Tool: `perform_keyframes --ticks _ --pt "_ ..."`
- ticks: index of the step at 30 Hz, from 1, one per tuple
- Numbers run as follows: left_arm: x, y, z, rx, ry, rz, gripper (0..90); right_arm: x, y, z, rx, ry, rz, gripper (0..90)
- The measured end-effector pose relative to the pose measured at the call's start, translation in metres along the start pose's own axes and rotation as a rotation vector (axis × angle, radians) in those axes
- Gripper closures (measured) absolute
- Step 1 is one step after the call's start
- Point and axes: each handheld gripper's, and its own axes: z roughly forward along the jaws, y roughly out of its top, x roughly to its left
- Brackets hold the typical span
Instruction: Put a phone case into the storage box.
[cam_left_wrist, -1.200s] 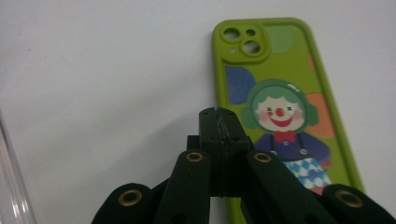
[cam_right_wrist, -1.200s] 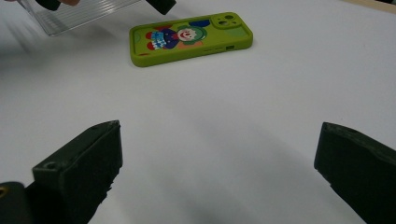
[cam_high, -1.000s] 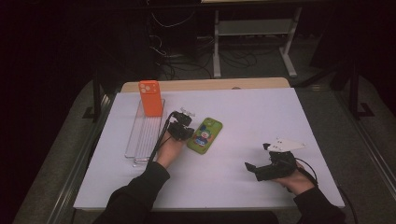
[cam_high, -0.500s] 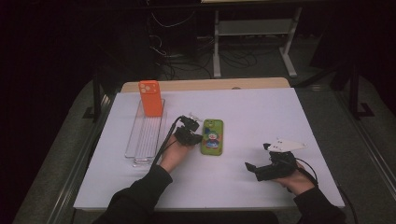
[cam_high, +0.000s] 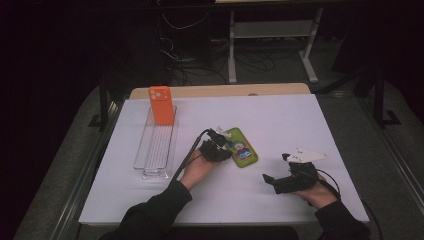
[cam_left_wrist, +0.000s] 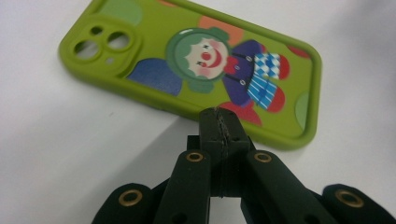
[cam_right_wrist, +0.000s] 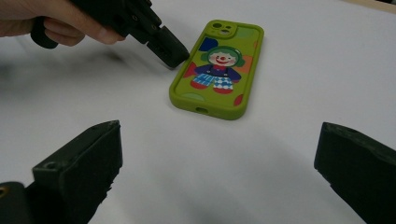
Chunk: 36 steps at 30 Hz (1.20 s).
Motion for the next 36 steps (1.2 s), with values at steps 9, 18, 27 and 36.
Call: perform_keyframes --ticks 9,18,27,36 --pt "0.004 -0.003 -0.028 -0.040 -0.036 0.080 75.3 0.000 -0.001 -0.001 0.001 -0.004 0.007 0.1" --pt "0.009 -0.026 -0.061 -0.088 -0.098 0.112 39.6 0.000 -0.001 -0.001 -0.005 -0.011 0.009 0.1" --pt "0.007 -0.046 -0.084 -0.132 -0.101 0.108 9.5 -0.002 0.000 -0.002 0.000 -0.024 0.034 0.1" --pt "0.005 -0.051 -0.087 -0.139 -0.098 0.138 0.0 -0.003 0.004 -0.001 0.014 -0.038 0.065 0.1"
